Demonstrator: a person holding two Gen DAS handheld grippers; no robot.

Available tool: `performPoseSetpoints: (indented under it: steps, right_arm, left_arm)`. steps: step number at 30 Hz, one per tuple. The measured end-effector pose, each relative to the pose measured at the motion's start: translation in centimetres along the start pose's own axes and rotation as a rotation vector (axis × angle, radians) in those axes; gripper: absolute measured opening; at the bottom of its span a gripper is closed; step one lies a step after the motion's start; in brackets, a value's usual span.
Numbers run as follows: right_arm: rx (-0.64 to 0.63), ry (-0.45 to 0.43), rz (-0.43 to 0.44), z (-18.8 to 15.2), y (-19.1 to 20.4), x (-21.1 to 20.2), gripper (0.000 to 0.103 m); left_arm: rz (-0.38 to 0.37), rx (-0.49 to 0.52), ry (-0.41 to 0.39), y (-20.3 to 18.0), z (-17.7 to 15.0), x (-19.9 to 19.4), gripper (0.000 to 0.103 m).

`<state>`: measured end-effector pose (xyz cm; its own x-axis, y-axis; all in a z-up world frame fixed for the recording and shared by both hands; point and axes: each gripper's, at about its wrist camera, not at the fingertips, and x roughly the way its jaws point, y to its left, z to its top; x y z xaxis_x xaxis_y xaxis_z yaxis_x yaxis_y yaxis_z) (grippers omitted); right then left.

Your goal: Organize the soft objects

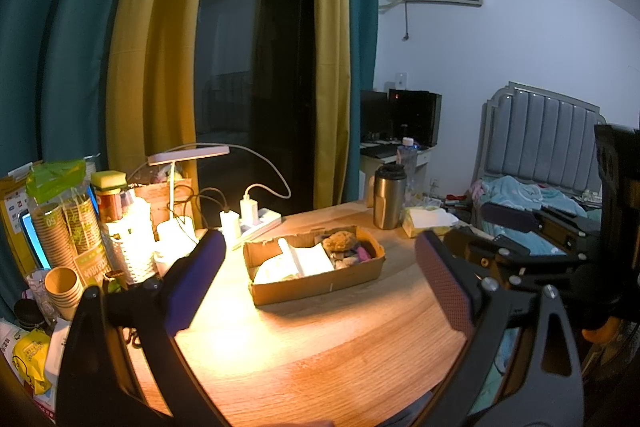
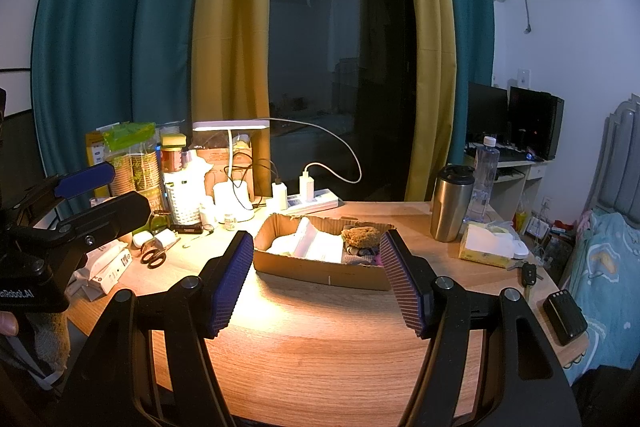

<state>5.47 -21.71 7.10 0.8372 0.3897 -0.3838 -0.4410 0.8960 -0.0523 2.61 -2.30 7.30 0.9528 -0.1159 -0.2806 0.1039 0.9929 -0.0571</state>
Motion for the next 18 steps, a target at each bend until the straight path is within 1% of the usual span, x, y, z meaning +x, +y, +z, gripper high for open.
performPoseSetpoints:
  steps: [15, 18]
  right_arm:
    - [0.002, 0.001, 0.001, 0.05, -0.08, 0.06, 0.069]
    - [0.003, 0.002, 0.0, -0.05, -0.11, 0.01, 0.069]
  left_arm:
    - [-0.001, 0.002, 0.002, -0.25, -0.02, 0.01, 0.097]
    - [-0.011, 0.009, 0.007, -0.56, -0.14, 0.11, 0.096]
